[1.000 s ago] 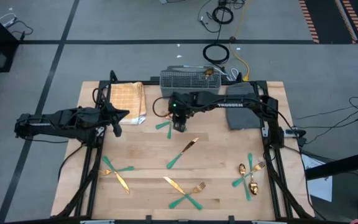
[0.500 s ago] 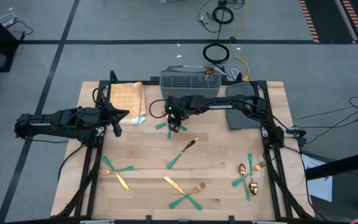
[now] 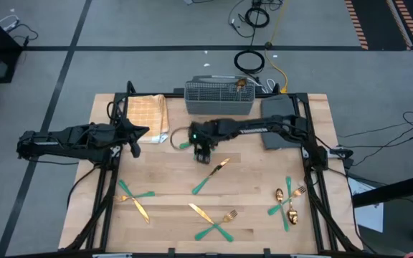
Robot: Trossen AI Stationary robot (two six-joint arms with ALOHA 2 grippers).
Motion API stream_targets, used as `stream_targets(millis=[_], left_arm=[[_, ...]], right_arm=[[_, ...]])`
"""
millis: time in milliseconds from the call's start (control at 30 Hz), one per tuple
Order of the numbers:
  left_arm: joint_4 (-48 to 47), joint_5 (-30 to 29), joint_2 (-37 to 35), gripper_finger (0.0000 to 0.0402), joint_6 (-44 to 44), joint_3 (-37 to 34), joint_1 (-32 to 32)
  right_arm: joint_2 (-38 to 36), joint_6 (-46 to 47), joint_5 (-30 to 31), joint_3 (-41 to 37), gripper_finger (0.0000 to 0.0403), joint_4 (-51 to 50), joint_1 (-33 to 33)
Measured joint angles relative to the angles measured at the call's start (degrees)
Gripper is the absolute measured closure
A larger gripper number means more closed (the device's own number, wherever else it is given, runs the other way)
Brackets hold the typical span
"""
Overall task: Sort silverware
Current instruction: Put the spoon into the middle right section of the dish rack
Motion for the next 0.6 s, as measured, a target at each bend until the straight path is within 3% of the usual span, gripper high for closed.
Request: stream_targets(millis=[133,233,333,467,600], left_arm=[[-0.04,0.00,0.01,0.0381,-0.07,0.00,0.01],[-0.02,0.00,0.01,0.0381,-0.07,0.00,-0.01],[0.00,0.00,-0.02,0.0381,-0.07,0.00,0.01],[0.00,0.00,-0.02,0.0381,-0.03,0.00,0.00],[0.00,0.00,0.01,0.0381,-0.01,0.00,0.00]], right_arm=[[-3.46,-2.51,0.06,0.10,0.0220,-9.17,5.95],[-4.38,1.01,0.36,0.10,0.0220,-17.79,11.81],[-4.49,7.51,0.31,0.10,0.0220,-26.82,18.00],[-4.48,19.49,5.94,0.06,0.0220,-39.61,25.23],[-4.48,33.73,7.77,0.04,0.0220,-51.03,30.77]])
